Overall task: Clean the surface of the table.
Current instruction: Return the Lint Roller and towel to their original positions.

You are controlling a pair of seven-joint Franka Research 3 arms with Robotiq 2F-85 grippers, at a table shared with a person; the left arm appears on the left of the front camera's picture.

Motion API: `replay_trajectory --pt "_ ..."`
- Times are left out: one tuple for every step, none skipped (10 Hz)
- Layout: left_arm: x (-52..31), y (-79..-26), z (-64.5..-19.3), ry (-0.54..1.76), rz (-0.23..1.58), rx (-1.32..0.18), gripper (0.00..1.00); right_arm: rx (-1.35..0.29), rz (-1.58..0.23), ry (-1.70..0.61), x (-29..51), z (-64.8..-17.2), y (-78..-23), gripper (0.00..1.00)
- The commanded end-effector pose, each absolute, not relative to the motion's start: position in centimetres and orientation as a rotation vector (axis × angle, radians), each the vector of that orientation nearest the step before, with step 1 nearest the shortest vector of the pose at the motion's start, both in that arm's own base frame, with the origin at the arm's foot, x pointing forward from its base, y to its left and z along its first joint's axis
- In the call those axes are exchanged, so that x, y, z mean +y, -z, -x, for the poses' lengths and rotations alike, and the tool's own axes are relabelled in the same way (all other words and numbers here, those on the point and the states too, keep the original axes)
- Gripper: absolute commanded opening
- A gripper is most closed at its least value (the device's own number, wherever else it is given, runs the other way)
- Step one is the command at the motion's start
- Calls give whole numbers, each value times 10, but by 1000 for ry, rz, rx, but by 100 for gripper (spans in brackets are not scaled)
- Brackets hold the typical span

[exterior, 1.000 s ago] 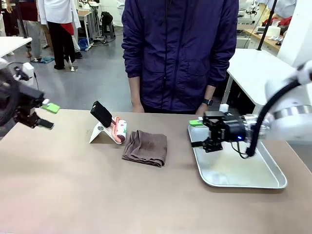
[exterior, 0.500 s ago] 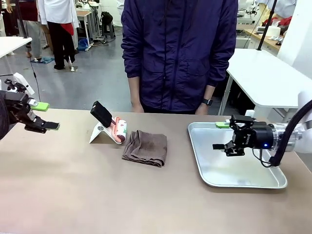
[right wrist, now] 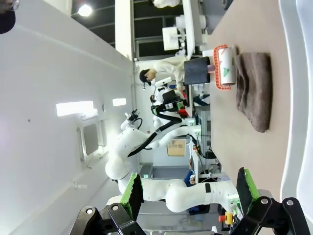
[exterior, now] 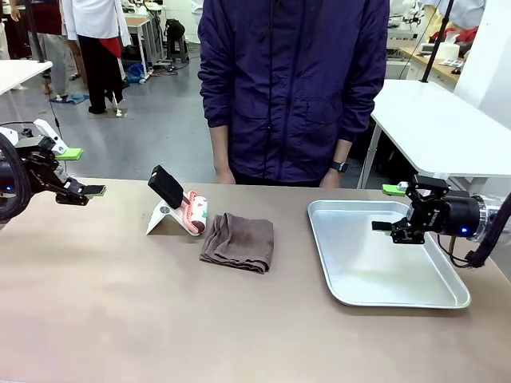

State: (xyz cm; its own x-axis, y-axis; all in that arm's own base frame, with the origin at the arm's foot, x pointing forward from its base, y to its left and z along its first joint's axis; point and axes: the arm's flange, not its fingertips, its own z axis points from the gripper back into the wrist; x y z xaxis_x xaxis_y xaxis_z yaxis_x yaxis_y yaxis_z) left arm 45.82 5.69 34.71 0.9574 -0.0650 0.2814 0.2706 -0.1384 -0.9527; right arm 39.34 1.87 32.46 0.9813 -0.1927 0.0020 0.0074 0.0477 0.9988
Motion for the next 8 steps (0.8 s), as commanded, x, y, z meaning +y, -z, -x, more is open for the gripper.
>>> replay_trajectory --pt "58 -347 -445 300 1698 -204 100 -127 -1508 153 25 -393 -321 100" --pt "58 -347 -445 300 1698 -204 100 -127 -1508 153 25 -393 -321 100" --pt "58 -347 -445 300 1698 -204 100 -127 -1508 153 25 -393 -321 100" --pt "58 -347 -445 300 1698 -204 100 -127 -1508 153 25 -393 -321 100" --pt "58 -347 -445 300 1698 -204 100 -127 -1508 153 25 -393 -321 100" --pt "58 -347 -445 300 1698 -204 100 -127 -1508 153 25 -393 -321 100" --pt "58 -347 -445 300 1698 -204 100 -127 -1508 153 25 -393 -321 100" --pt "58 -347 -445 300 1698 -204 100 -127 -1508 153 25 -393 -321 100"
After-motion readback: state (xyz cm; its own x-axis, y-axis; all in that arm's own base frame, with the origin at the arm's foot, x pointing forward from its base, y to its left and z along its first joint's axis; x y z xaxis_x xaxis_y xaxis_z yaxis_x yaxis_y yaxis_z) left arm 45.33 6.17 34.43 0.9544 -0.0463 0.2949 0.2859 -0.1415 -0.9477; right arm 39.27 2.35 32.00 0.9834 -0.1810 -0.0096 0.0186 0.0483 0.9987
